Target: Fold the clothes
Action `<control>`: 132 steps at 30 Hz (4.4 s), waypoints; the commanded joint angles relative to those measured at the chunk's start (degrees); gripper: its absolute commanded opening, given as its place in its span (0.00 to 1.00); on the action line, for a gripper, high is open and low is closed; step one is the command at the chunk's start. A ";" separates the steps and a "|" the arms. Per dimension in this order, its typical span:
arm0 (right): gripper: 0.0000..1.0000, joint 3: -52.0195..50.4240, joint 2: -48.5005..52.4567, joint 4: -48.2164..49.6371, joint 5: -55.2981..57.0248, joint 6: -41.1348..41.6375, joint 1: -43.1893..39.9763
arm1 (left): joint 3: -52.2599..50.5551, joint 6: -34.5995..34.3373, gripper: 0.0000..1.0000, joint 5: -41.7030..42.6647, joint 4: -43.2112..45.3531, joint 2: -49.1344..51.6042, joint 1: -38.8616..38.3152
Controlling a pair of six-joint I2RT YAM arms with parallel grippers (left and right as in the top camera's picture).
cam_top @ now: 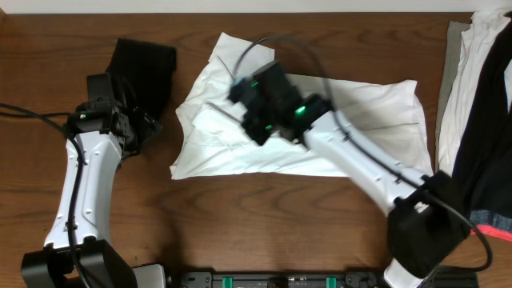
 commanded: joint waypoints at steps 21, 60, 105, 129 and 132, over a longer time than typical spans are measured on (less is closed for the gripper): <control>0.43 0.76 18.97 21.46 22.86 -3.17 11.65 | 0.15 -0.11 0.98 -0.31 -0.13 0.02 0.20; 0.08 0.76 21.40 24.85 25.20 -1.60 10.80 | 0.15 -0.11 0.98 -0.31 -0.13 0.02 0.20; 0.09 4.85 21.00 30.86 26.01 -1.81 -1.33 | 0.15 -0.11 0.98 -0.31 -0.13 0.02 0.20; 0.31 4.83 10.03 2.19 19.82 0.74 6.25 | 0.15 -0.11 0.98 -0.31 -0.13 0.02 0.20; 0.33 4.83 11.80 -0.68 22.58 0.74 6.05 | 0.15 -0.11 0.98 -0.31 -0.13 0.02 0.20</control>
